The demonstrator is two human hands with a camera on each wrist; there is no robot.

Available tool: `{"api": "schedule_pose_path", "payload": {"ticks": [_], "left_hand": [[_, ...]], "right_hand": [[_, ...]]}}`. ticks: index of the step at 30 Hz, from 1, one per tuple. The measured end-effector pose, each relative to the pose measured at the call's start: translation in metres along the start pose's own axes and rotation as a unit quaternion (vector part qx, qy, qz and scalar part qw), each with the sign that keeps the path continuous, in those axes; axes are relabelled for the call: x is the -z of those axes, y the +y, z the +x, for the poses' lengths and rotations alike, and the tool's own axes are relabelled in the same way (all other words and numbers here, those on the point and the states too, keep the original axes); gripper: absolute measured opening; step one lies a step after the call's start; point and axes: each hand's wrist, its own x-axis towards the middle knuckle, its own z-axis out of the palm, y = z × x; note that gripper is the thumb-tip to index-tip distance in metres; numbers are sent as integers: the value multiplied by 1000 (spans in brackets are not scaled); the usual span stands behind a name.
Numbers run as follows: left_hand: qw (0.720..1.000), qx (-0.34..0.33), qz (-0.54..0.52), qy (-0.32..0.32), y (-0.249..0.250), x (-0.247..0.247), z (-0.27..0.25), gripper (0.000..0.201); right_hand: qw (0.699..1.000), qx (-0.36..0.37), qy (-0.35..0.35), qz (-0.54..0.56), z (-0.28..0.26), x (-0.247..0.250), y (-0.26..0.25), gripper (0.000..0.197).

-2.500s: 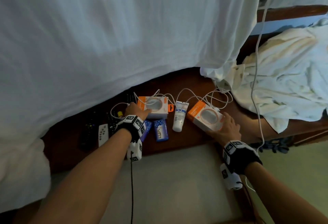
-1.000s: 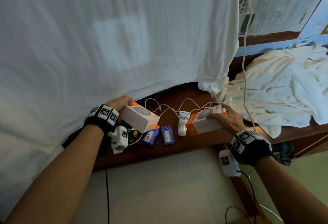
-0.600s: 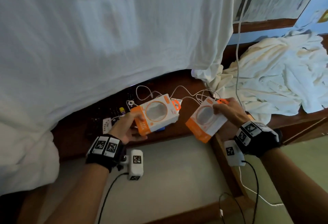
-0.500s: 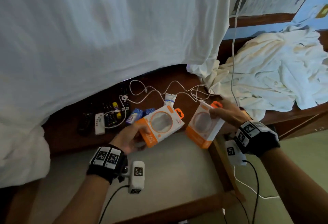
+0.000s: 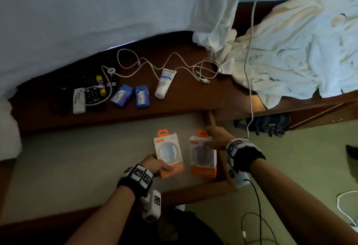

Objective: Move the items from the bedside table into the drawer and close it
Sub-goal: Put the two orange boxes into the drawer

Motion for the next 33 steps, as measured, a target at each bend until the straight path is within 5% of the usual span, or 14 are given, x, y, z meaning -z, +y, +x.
{"api": "schedule_pose_path", "payload": {"ticks": [4,9,13,19,22,28,33], "left_hand": [[997,4,67,27,-1,-19,15,53],[970,32,232,67,-6,-39,29,93],[947,60,304,81,-10,-50,29,104],[930,63,354,76,-10,-58,32,79],[921,76,369,97,-16,-68,33,85],[941,47,311,127,-6,-71,33,61],[943,37,309,119,-5,-82,33,68]], "right_hand": [[1000,14,-11,12,12,-23,10,41],[998,47,-24,-20,19,-38,16,62],[992,77,-50,-89,21,-47,18,72],[977,87,-71,-181,22,-61,23,63],[976,84,-68,-191,21,-68,25,60],[968,102,-39,-225,19,-70,24,44],[969,98,-26,-226,18,-73,28,49]]}}
